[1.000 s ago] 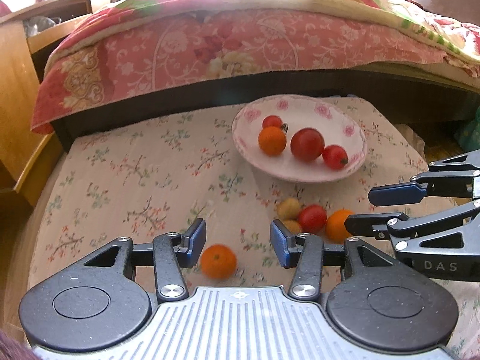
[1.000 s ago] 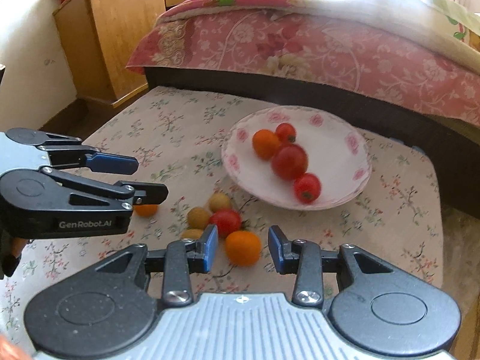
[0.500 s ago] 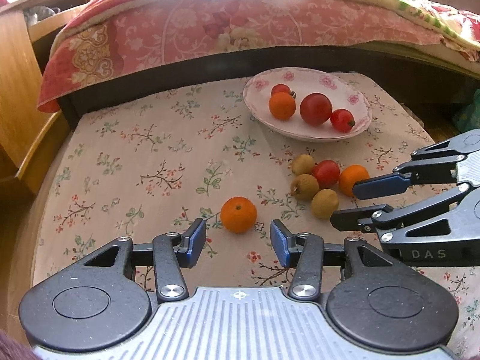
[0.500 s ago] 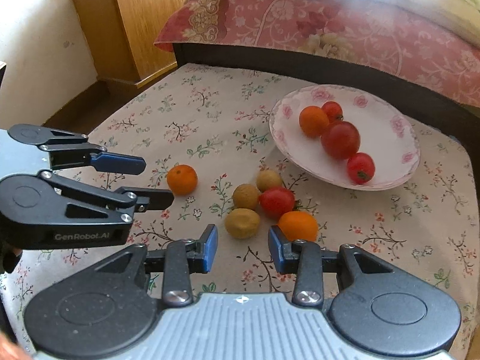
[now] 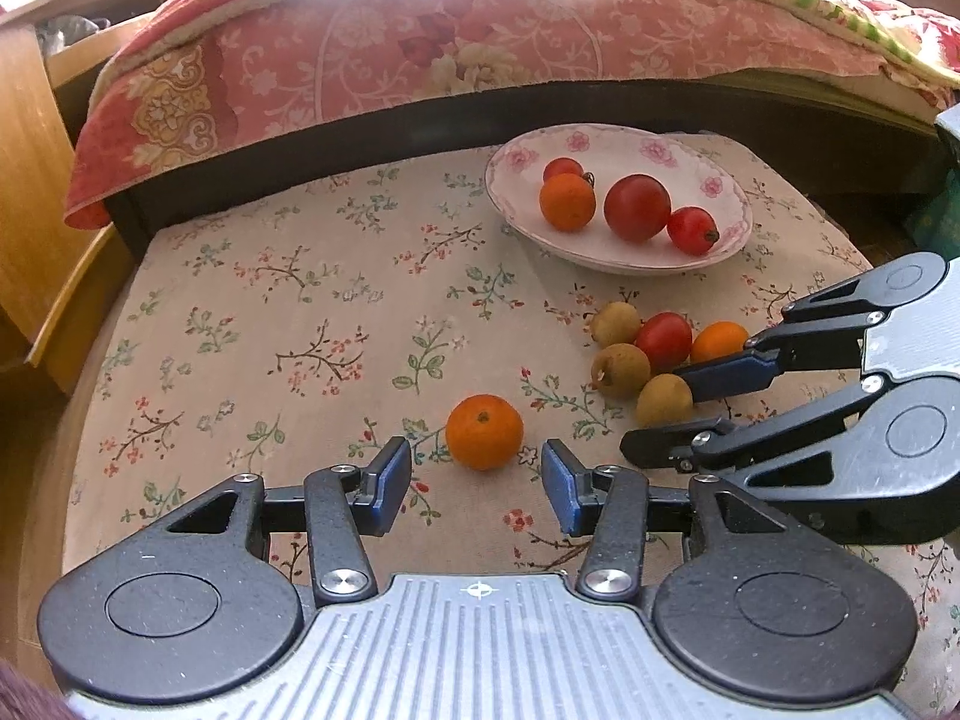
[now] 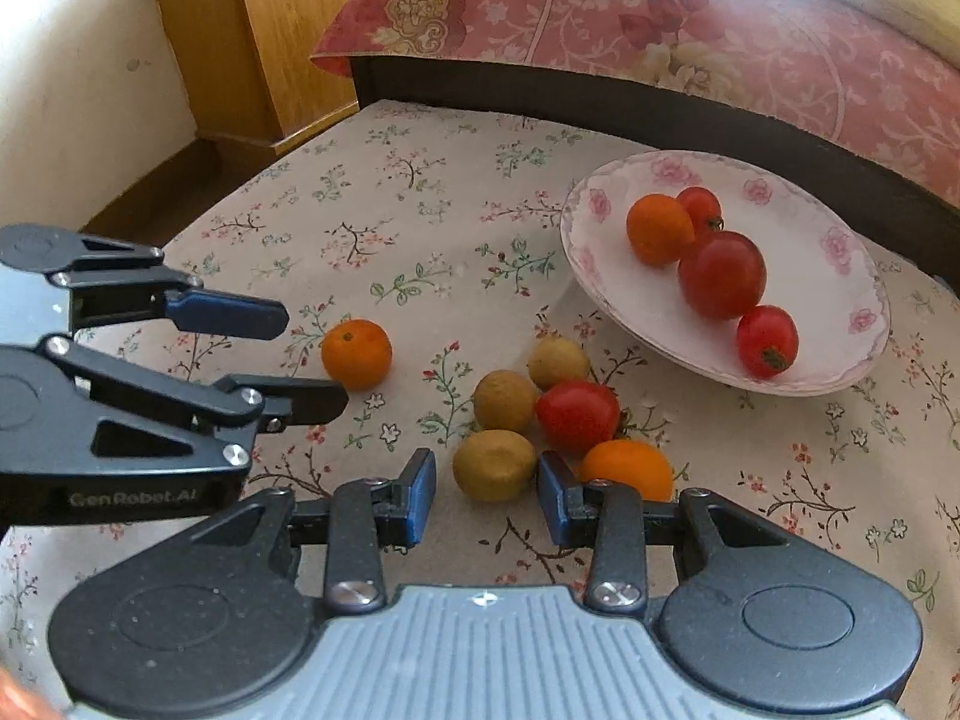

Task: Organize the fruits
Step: 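Withdraw both tools from the plate toward the remaining fruits, then grasp a brown kiwi with the right tool while the left tool grasps a mandarin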

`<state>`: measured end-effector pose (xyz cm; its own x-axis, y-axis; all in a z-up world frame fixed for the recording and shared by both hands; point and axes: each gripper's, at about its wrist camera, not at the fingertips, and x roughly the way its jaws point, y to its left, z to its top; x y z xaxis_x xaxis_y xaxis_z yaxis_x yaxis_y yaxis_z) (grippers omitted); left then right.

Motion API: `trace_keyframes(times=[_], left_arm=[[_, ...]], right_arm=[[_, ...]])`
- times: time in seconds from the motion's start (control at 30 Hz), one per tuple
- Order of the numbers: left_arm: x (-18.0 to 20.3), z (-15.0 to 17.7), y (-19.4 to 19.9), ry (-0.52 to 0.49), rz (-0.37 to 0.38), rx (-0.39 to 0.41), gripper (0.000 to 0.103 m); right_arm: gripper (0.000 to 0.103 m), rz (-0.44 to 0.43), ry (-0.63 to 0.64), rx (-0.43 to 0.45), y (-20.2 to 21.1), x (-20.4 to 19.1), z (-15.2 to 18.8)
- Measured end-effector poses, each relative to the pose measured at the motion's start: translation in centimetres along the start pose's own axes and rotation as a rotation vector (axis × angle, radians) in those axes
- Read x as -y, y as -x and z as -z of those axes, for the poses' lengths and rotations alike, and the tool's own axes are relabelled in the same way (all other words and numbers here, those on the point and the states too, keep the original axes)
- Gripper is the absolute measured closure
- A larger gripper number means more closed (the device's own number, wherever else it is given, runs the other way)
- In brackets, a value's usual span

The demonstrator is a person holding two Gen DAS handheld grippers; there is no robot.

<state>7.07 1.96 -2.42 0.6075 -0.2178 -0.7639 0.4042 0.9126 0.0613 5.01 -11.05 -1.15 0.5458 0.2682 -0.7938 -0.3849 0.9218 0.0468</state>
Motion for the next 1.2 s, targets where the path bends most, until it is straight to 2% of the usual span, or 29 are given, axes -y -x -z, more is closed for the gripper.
trace_keyframes(times=[0.07,0.17,0.47,0.87,1.07,1.2], left_arm=[[0.1,0.0,0.0,-0.002,0.000,0.002,0.046],[0.2,0.0,-0.2,-0.010,-0.003,0.000,0.046],[0.2,-0.1,-0.7,-0.016,-0.002,-0.003,0.046],[0.5,-0.3,-2.8,-0.022,0.007,-0.002,0.047],[0.8,-0.7,-2.9,-0.009,-0.004,-0.002,0.063],[1.3,-0.4,-2.3,-0.027,-0.009,-0.015,0.064]], right_arm=[[0.063,0.001,0.001,-0.001,0.0,0.0,0.0],[0.070,0.022,0.016,-0.004,0.0,-0.2,0.0],[0.070,0.055,0.040,-0.016,0.7,-0.3,0.4],[0.070,0.048,-0.013,-0.008,3.3,0.3,1.3],[0.070,0.052,-0.028,-0.006,3.9,0.6,1.7],[0.070,0.056,-0.034,0.002,4.3,0.7,1.8]])
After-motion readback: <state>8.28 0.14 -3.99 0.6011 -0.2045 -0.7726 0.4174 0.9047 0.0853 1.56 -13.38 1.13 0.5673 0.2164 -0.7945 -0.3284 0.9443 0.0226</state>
